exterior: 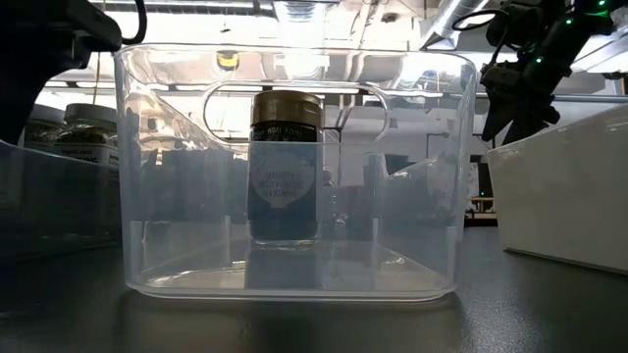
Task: Sort spices by type
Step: Put the left white seasoning bottle into the black bin
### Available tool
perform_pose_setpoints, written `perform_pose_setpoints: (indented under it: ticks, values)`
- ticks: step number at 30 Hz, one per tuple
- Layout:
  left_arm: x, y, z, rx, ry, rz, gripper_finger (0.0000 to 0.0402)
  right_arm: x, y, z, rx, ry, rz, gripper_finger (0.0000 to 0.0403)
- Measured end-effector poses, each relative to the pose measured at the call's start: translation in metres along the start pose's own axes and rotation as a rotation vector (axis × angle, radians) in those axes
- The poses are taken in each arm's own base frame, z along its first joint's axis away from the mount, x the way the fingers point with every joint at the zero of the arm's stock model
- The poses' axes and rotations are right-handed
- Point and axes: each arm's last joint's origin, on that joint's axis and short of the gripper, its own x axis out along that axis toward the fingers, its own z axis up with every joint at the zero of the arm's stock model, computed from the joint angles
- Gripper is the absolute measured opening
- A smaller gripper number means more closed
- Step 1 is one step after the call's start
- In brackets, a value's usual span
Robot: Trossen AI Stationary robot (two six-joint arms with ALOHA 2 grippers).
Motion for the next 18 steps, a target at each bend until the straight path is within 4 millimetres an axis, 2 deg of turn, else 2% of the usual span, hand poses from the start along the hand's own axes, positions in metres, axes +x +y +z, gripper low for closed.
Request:
perform_pose_setpoints:
  ticks: [18]
  values:
    - [0.0,-0.0021,-0.0012,-0.015,0.011,-0.023,0.0201,0.0,-0.0001,0.0,-0.001,0.0,0.0,0.0363]
